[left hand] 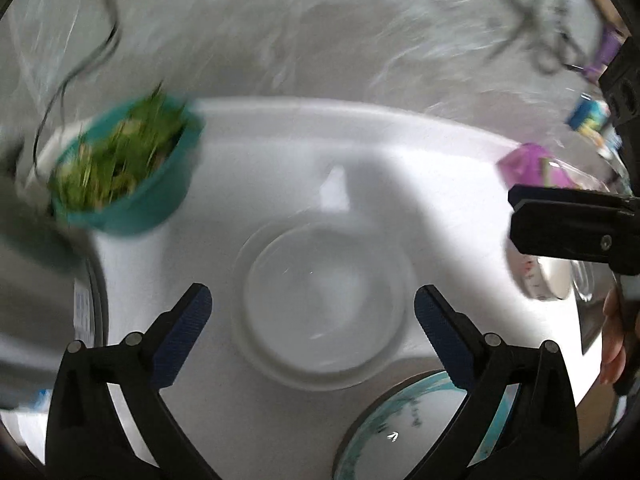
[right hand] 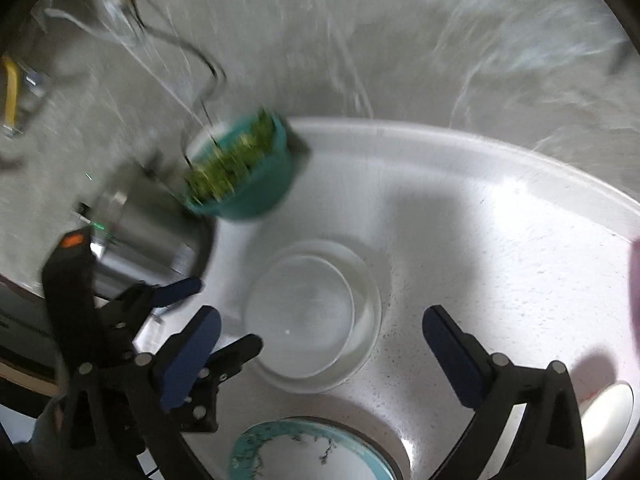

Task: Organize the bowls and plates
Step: 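Open both grippers and lift away from the nested bowls, then move both grippers to the red-floral white bowl and close on its rim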

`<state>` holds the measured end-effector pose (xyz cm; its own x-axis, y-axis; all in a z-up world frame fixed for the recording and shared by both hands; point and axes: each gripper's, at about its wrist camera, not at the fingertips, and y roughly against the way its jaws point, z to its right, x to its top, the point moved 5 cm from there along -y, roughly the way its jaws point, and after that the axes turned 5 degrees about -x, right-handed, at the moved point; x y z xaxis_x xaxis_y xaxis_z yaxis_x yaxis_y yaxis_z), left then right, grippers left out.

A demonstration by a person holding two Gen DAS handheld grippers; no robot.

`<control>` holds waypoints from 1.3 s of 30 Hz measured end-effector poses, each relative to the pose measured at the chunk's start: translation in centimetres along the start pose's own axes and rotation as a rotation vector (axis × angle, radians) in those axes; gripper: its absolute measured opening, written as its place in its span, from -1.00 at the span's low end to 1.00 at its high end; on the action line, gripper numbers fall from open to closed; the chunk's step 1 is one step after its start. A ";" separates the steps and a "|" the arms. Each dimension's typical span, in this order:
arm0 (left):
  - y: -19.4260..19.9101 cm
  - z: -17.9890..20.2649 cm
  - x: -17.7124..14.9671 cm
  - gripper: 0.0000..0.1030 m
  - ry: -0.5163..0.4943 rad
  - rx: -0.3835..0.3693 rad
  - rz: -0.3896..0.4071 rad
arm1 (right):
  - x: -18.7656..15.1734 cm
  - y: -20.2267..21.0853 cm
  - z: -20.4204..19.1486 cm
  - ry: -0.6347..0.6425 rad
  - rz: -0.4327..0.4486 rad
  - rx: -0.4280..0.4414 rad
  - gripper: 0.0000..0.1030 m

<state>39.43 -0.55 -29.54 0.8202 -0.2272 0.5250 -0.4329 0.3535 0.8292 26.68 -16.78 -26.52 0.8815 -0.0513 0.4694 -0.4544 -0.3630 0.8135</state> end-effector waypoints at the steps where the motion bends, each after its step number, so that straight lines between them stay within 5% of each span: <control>1: 0.3 1.4 0.4 1.00 -0.023 -0.017 0.005 | -0.6 1.5 1.0 -0.022 0.020 -0.007 1.00; 6: 0.3 8.9 2.3 1.00 -0.088 -0.122 -0.019 | -4.8 8.1 9.1 -0.179 0.085 -0.083 1.00; 10: -2.8 14.8 2.4 1.00 -0.092 -0.153 -0.112 | -9.3 13.3 17.5 -0.335 0.130 -0.189 1.00; 16: -8.9 22.4 1.2 0.99 -0.157 -0.160 -0.206 | -14.7 15.0 25.5 -0.511 0.112 -0.257 0.87; 27: -17.8 27.9 -0.9 0.96 -0.244 -0.139 -0.300 | -18.4 10.2 29.8 -0.612 0.014 -0.207 0.33; 31: -19.8 28.2 -0.7 0.96 -0.247 -0.125 -0.312 | -18.2 9.7 30.8 -0.645 0.019 -0.191 0.31; 33: -20.5 28.3 -0.6 0.84 -0.250 -0.121 -0.315 | -18.0 9.2 31.0 -0.641 0.010 -0.196 0.31; 35: -21.3 28.4 -0.5 0.42 -0.245 -0.120 -0.331 | -17.9 8.7 31.1 -0.641 -0.002 -0.186 0.31; 39: -22.8 28.3 -0.8 0.35 -0.235 -0.124 -0.362 | -17.9 7.4 31.1 -0.648 -0.040 -0.162 0.31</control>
<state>38.02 -34.09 -43.42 0.7972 -0.5511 0.2465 -0.0741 0.3159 0.9459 11.49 -47.48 -39.57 0.7739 -0.6078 0.1779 -0.3890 -0.2346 0.8909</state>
